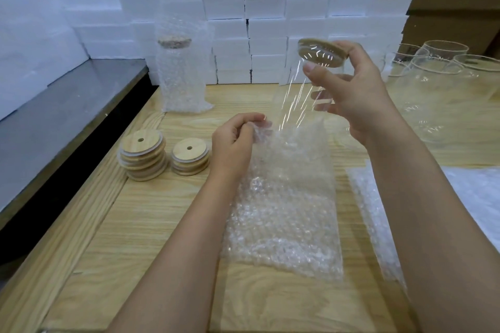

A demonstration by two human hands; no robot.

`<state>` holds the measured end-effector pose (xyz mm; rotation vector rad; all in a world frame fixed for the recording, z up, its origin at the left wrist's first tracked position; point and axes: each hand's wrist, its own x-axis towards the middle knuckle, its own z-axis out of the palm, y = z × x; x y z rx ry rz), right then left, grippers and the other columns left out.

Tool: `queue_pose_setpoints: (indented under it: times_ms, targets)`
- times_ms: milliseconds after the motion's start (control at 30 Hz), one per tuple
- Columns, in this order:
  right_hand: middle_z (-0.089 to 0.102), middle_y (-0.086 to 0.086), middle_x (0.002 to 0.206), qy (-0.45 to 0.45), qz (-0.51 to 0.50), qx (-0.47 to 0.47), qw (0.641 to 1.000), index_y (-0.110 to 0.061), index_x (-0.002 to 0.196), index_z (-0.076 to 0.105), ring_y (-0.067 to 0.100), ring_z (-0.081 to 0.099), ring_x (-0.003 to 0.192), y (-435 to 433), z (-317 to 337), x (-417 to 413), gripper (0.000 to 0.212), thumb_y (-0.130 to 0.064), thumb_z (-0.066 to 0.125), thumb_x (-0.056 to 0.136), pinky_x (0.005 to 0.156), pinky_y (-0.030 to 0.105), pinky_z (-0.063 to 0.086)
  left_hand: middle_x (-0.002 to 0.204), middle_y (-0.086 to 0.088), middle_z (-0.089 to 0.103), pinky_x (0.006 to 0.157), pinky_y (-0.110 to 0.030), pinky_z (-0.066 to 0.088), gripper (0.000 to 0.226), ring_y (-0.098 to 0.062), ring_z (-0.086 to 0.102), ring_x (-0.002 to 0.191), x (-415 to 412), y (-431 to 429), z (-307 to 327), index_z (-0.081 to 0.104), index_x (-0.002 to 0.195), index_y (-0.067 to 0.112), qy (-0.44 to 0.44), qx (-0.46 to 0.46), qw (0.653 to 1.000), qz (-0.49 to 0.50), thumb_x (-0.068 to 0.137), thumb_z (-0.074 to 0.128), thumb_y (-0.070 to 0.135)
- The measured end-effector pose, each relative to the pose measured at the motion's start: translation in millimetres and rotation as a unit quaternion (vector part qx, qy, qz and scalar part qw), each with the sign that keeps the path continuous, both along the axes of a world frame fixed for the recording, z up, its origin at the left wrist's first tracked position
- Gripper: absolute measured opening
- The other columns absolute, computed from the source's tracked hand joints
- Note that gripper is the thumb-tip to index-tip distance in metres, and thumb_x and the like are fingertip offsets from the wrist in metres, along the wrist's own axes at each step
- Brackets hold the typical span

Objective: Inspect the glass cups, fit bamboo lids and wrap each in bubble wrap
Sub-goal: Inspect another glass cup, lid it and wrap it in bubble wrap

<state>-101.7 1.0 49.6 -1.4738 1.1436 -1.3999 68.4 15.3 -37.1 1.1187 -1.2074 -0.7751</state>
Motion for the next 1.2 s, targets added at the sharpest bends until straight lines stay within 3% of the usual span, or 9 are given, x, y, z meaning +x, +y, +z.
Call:
queue_pose_setpoints:
  times_ms: [100, 200, 300, 400, 633, 800, 967, 1067, 1200]
  targets:
    - [0.064, -0.003, 0.091, 0.012, -0.021, -0.026, 0.999, -0.04, 0.103, 0.05, 0.009, 0.058, 0.073, 1, 1, 3, 0.036, -0.034, 0.077, 0.079, 0.069, 0.031, 0.055, 0.1, -0.001, 0.073, 0.094, -0.043, 0.052, 0.04, -0.021, 0.068, 0.1, 2, 2, 4, 0.06, 0.117, 0.011, 0.06, 0.007, 0.993, -0.106, 0.079, 0.051, 0.017]
    - [0.064, 0.006, 0.095, 0.011, -0.037, -0.043, 0.998, -0.033, 0.111, 0.05, 0.012, 0.057, 0.075, 2, 2, 4, 0.041, -0.033, 0.076, 0.08, 0.067, 0.028, 0.053, 0.127, -0.007, 0.061, 0.094, -0.028, 0.05, 0.072, -0.018, 0.061, 0.117, 2, 5, 4, 0.041, 0.137, 0.024, 0.015, -0.006, 0.984, -0.18, 0.072, 0.07, 0.015]
    - [0.063, 0.005, 0.114, 0.047, -0.034, -0.054, 0.997, -0.036, 0.113, 0.049, 0.018, 0.061, 0.093, 0, 0, 5, 0.044, -0.035, 0.077, 0.079, 0.08, 0.035, 0.053, 0.135, -0.007, 0.056, 0.101, -0.036, 0.048, 0.094, -0.012, 0.06, 0.117, -2, 4, 2, 0.033, 0.139, 0.037, -0.036, -0.006, 0.984, -0.172, 0.063, 0.083, 0.013]
    - [0.061, -0.002, 0.114, 0.073, -0.029, -0.06, 0.995, -0.037, 0.115, 0.05, 0.019, 0.06, 0.102, 0, -3, 9, 0.049, -0.038, 0.079, 0.075, 0.079, 0.034, 0.051, 0.13, -0.007, 0.06, 0.104, -0.045, 0.045, 0.093, -0.01, 0.061, 0.114, -6, 2, 6, 0.035, 0.139, 0.037, -0.038, -0.009, 0.991, -0.129, 0.063, 0.086, 0.022]
    - [0.061, -0.002, 0.113, 0.062, -0.043, -0.054, 0.996, -0.039, 0.116, 0.049, 0.014, 0.059, 0.105, -4, -10, 16, 0.051, -0.043, 0.078, 0.075, 0.074, 0.029, 0.05, 0.127, -0.004, 0.061, 0.105, -0.039, 0.045, 0.088, -0.015, 0.059, 0.119, -12, -3, 14, 0.04, 0.143, 0.026, 0.026, -0.019, 0.997, -0.064, 0.066, 0.082, 0.032]
    - [0.057, -0.008, 0.106, 0.057, -0.072, -0.068, 0.993, -0.039, 0.114, 0.048, 0.022, 0.059, 0.103, -4, -11, 10, 0.05, -0.042, 0.078, 0.074, 0.085, 0.043, 0.055, 0.151, -0.001, 0.041, 0.111, -0.03, 0.037, 0.125, -0.005, 0.043, 0.133, -1, -6, 13, 0.022, 0.152, 0.012, -0.047, 0.071, 0.976, -0.199, 0.047, 0.085, 0.038]
    - [0.056, -0.012, 0.113, 0.047, -0.073, -0.07, 0.994, -0.035, 0.115, 0.048, 0.024, 0.058, 0.105, -5, -11, 10, 0.049, -0.039, 0.078, 0.076, 0.086, 0.049, 0.053, 0.153, 0.007, 0.036, 0.114, -0.026, 0.03, 0.123, -0.001, 0.034, 0.138, 5, -8, 8, 0.01, 0.153, 0.035, -0.184, 0.049, 0.955, -0.227, 0.062, 0.09, 0.016]
    - [0.058, -0.008, 0.117, 0.049, -0.068, -0.08, 0.993, -0.035, 0.116, 0.048, 0.023, 0.059, 0.104, -6, -10, 10, 0.05, -0.041, 0.078, 0.076, 0.084, 0.046, 0.054, 0.145, 0.007, 0.046, 0.107, -0.041, 0.043, 0.12, -0.008, 0.049, 0.129, 3, -7, 7, 0.012, 0.15, 0.045, -0.144, 0.036, 0.966, -0.211, 0.063, 0.089, 0.016]
    - [0.055, -0.016, 0.107, 0.065, -0.039, -0.089, 0.993, -0.04, 0.112, 0.048, 0.012, 0.057, 0.099, -6, -12, 13, 0.048, -0.041, 0.078, 0.075, 0.082, 0.028, 0.05, 0.132, 0.001, 0.057, 0.102, -0.044, 0.048, 0.107, -0.014, 0.06, 0.117, 0, -9, 11, 0.024, 0.147, 0.045, -0.057, 0.007, 0.984, -0.171, 0.064, 0.088, 0.025]
